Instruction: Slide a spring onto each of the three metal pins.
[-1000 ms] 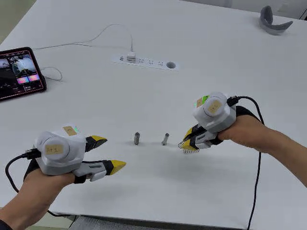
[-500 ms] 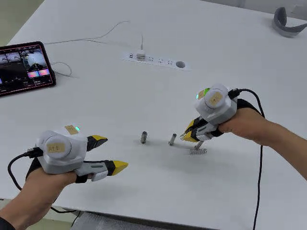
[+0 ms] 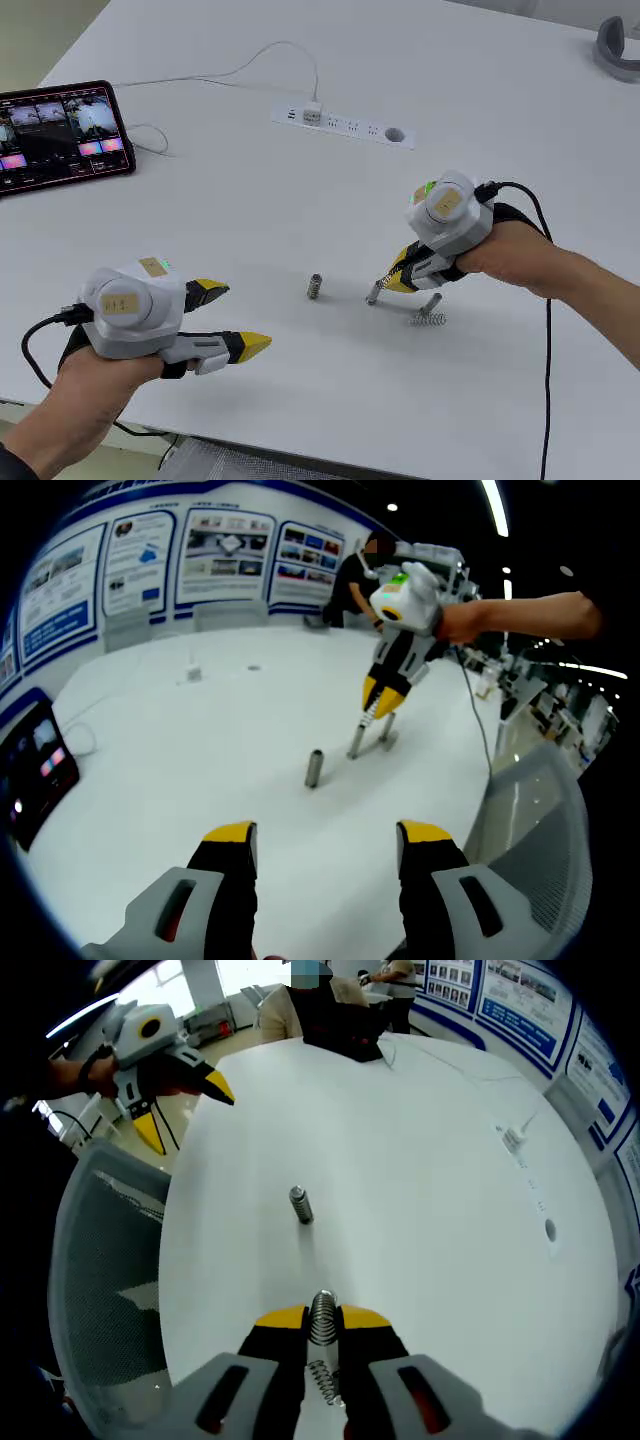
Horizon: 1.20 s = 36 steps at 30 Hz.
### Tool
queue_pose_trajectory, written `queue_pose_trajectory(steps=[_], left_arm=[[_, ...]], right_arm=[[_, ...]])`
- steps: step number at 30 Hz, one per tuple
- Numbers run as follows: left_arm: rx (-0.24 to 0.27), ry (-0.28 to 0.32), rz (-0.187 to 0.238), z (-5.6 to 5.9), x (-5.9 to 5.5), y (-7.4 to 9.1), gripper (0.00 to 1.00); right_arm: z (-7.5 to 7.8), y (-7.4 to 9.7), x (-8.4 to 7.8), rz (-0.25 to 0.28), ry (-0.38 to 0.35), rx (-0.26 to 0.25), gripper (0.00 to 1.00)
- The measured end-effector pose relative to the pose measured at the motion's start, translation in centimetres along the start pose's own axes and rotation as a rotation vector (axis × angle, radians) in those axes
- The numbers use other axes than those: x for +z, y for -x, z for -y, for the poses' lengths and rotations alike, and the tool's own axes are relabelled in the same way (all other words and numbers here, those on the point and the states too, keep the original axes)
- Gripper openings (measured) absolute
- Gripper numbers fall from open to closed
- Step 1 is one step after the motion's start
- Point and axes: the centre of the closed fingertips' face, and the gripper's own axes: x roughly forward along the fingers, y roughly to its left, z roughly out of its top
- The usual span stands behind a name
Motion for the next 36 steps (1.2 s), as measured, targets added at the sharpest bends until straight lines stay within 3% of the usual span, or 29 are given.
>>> queue_pose_trajectory(steps=[13,36], left_arm=[[0.006,0.011,0.000,-0.7,-0.5,0.2,0.56],[0.006,0.014,-0.002,-0.7,-0.7,0.3,0.55]], right_arm=[[0.0,-1.2,0.1,-0.030,0.019,0.018,0.13],[-0.1,-2.3,0.4,-0.052,0.061,0.014,0.13]])
